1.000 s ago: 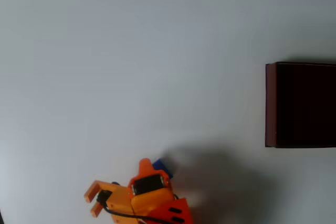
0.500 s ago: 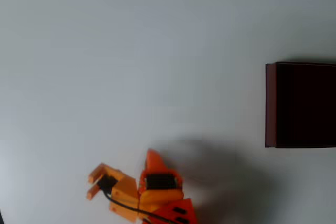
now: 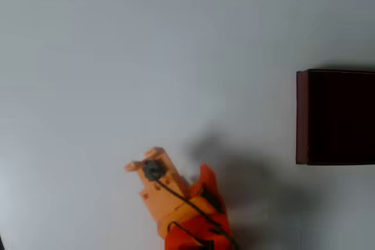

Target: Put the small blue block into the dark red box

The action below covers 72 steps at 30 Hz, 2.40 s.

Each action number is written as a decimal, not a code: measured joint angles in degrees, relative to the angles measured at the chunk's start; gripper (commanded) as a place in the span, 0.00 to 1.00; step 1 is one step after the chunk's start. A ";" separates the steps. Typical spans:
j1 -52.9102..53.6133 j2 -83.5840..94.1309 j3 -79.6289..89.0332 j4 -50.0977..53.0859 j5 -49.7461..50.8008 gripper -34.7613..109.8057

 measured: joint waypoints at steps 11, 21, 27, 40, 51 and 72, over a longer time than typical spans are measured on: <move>-3.43 -17.05 -10.81 5.27 7.38 0.38; -8.26 -14.85 -8.26 5.54 14.59 0.38; -10.02 -14.85 -5.89 3.08 16.00 0.38; -5.54 -17.05 -4.66 1.05 13.54 0.38; -4.83 -16.88 -2.99 0.88 13.01 0.33; -3.43 -17.75 -6.50 1.76 11.25 0.24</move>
